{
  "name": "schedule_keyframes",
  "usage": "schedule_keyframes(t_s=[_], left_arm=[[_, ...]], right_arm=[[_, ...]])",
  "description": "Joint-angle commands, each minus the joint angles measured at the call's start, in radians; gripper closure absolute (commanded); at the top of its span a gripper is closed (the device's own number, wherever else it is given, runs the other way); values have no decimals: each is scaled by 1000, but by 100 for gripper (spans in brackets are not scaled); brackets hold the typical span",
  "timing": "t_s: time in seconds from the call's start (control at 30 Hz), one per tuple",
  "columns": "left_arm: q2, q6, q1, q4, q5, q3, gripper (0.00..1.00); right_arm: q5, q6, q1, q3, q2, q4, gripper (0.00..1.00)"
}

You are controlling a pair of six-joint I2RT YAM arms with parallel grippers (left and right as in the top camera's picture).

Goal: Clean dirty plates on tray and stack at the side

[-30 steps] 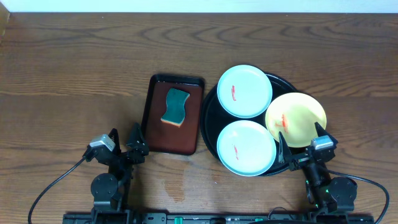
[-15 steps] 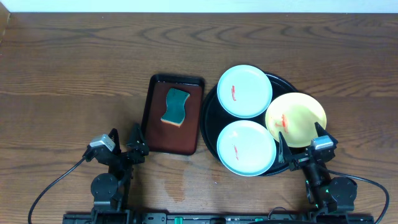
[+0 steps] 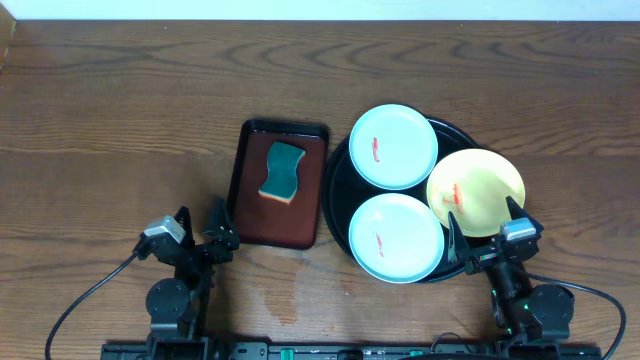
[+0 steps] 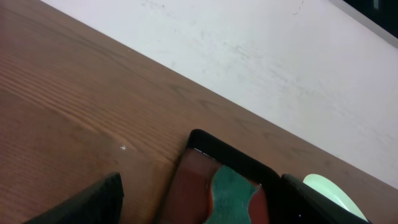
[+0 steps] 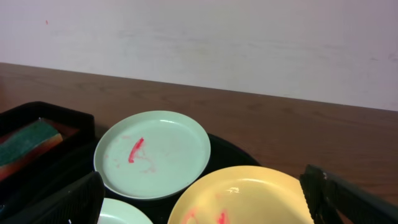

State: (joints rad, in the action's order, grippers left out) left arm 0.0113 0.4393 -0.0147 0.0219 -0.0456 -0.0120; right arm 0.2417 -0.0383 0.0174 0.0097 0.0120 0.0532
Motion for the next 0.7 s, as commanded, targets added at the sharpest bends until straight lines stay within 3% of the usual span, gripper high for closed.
schedule_keyframes(t_s=[0.0,0.67], left_arm=[[0,-20,4,48,21,8,21],[0,-18,3,37,31,8,20]], right_arm=[[-5,-8,10,-4,-1,-1,1],[-5,-30,10,-4,-1,-52,1]])
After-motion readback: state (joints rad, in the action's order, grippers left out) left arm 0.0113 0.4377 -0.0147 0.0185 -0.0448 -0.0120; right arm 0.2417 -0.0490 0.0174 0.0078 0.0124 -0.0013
